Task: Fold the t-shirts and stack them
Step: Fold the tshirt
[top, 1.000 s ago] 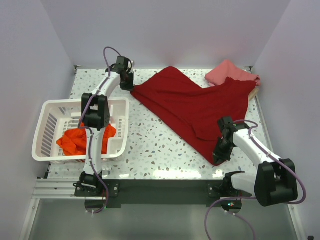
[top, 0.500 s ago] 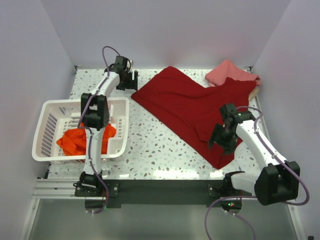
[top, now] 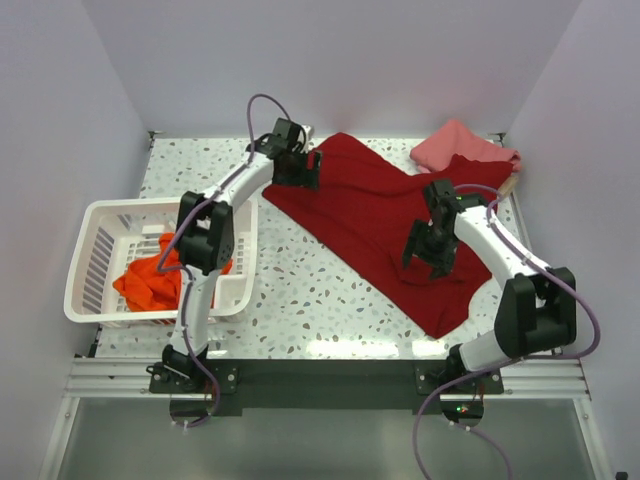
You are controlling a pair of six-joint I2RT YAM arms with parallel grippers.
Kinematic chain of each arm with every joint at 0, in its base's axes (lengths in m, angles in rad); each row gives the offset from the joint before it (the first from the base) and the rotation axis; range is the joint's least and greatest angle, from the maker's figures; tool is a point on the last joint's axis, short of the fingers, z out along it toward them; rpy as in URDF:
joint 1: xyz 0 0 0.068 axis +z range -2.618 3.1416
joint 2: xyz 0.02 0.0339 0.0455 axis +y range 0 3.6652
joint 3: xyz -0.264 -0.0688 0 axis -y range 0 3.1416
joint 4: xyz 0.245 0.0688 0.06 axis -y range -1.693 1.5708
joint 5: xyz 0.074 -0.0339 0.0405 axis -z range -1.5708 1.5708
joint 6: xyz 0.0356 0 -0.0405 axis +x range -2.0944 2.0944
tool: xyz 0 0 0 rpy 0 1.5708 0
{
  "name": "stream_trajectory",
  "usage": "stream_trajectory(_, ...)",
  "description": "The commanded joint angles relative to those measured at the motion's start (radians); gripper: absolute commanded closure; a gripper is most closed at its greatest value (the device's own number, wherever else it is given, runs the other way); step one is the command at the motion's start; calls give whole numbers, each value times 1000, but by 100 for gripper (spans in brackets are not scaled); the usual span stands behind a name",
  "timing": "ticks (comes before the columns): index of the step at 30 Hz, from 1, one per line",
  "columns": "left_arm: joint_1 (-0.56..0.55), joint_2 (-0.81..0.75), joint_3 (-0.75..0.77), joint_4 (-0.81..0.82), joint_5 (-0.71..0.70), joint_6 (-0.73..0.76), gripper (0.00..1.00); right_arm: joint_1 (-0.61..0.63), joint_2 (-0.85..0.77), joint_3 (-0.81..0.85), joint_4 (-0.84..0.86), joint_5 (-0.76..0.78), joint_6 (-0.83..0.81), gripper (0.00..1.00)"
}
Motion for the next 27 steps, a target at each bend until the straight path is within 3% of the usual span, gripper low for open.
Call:
stream_trajectory(1, 15, -80, -72, 62, 29, -45, 12, 32, 48, 18, 96, -42, -14, 32)
stream_trajectory(13, 17, -118, -260, 123, 34, -40, 12, 92, 240, 29, 173, 27, -17, 42)
stream_trajectory(24, 20, -115, -274, 125, 26, -31, 11, 96, 289, 46, 170, 107, -28, 71)
stream_trajectory(27, 23, -116, -277, 126, 26, -31, 11, 96, 291, 38, 176, 102, -35, 84)
